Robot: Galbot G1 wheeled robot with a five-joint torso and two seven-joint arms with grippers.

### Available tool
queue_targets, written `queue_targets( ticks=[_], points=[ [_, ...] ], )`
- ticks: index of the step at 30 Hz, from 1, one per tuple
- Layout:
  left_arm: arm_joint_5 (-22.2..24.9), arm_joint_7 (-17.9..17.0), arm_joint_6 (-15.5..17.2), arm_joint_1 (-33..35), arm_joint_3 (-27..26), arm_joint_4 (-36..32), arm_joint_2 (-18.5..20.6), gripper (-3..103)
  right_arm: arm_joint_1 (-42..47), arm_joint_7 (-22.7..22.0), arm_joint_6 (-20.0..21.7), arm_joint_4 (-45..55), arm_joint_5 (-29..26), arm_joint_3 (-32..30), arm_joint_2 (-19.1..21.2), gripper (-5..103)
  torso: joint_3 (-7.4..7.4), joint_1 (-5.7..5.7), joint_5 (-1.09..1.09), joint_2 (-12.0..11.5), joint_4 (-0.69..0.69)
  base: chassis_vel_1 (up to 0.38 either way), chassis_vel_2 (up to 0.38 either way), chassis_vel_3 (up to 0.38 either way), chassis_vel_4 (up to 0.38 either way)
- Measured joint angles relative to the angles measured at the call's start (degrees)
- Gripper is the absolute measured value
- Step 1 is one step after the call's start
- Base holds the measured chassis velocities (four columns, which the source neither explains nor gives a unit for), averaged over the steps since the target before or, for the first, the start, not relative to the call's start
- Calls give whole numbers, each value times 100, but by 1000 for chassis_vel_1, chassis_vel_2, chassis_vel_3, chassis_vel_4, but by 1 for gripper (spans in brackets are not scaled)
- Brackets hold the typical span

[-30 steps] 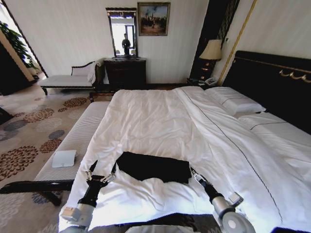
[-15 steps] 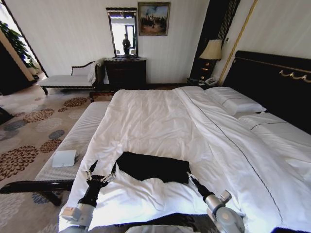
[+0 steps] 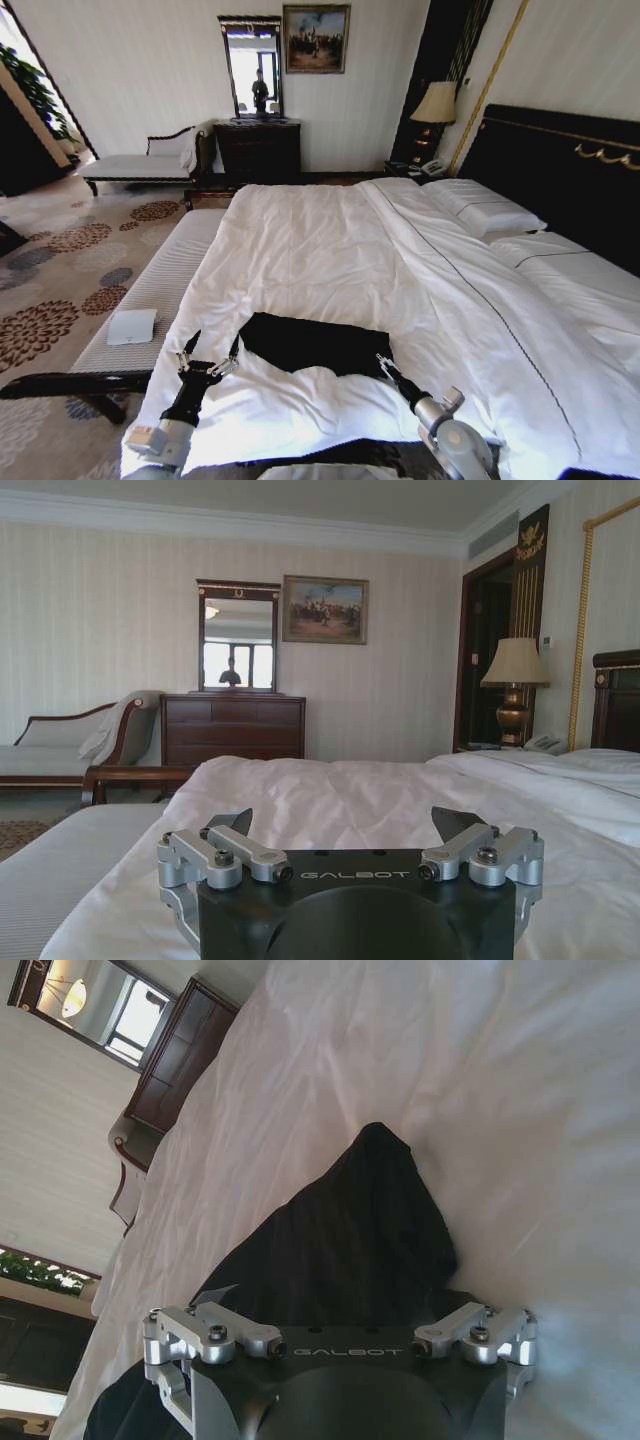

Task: Fold the clothes on the bed.

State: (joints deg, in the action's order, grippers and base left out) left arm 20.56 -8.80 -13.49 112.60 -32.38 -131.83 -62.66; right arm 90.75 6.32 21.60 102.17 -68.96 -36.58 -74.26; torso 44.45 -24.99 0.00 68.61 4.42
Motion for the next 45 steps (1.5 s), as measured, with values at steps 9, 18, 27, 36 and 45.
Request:
queue_targets(
  ticks=[9, 18, 27, 36, 45],
  points=[
    [0, 0, 1, 0, 0, 0, 0, 100, -167, 14, 3, -134, -8, 41, -46, 93, 0, 0, 0, 0, 0, 0, 0, 0, 0],
    [0, -1, 1, 0, 0, 0, 0, 100, -365, -7, 1, -215, -9, 77, -132, 60, 0, 0, 0, 0, 0, 0, 0, 0, 0],
    [0, -1, 1, -1, 0, 1, 0, 100, -376, -20, -19, -283, 54, 74, -193, 21, 0, 0, 0, 0, 0, 0, 0, 0, 0],
    [0, -1, 1, 0, 0, 1, 0, 100, -416, -22, -26, -327, 74, 64, -230, 3, 0, 0, 0, 0, 0, 0, 0, 0, 0],
    [1, -1, 1, 0, 0, 1, 0, 100, -461, -25, -48, -343, 202, 110, -285, 3, 0, 0, 0, 0, 0, 0, 0, 0, 0]
  ],
)
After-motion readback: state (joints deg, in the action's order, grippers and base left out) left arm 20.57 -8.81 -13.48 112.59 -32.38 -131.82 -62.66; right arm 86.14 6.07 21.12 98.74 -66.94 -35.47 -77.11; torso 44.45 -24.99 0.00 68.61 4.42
